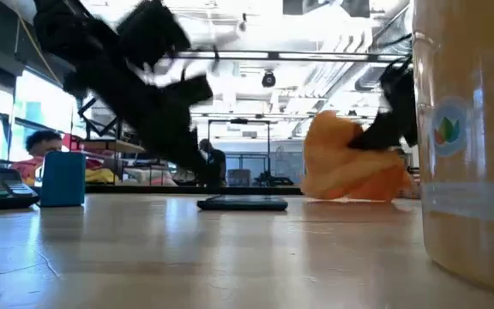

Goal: Apply microfiber cloth
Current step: Wipe the back of the blue phone with the orange microfiber cloth

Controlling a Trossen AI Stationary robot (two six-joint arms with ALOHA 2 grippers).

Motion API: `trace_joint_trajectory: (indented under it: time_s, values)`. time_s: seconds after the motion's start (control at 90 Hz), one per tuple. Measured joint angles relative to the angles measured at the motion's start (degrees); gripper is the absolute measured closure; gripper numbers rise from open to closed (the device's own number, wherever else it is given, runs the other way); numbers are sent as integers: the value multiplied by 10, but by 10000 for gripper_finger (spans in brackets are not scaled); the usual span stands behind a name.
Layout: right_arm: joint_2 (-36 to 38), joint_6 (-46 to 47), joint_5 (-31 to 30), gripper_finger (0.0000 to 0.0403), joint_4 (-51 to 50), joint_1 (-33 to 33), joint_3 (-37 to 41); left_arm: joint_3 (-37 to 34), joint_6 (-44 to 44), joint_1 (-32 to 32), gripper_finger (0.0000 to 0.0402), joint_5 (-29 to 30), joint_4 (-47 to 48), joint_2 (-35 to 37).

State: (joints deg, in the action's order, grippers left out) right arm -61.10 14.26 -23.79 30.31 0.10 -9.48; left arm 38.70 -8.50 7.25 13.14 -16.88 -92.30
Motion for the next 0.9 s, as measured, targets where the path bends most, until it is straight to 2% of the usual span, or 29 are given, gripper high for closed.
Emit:
trace_joint_trajectory:
  time_s: [0.3, 0.433, 0.611, 0.733, 0.9]
  values:
    - [303, 4, 137, 403, -200, 34, -24, 2, 107, -1, 402, 0, 81, 216]
    - [408, -20, 164, 403, -283, 46, -33, 2, 121, -13, 402, 3, 122, 289]
    - [533, -58, 165, 403, -365, 50, -39, 2, 122, -23, 402, 0, 188, 364]
    - [608, -83, 165, 403, -405, 50, -39, -32, 133, -30, 402, 0, 168, 412]
    - [603, -92, 174, 403, -410, 50, -39, -129, 118, -45, 402, 0, 90, 488]
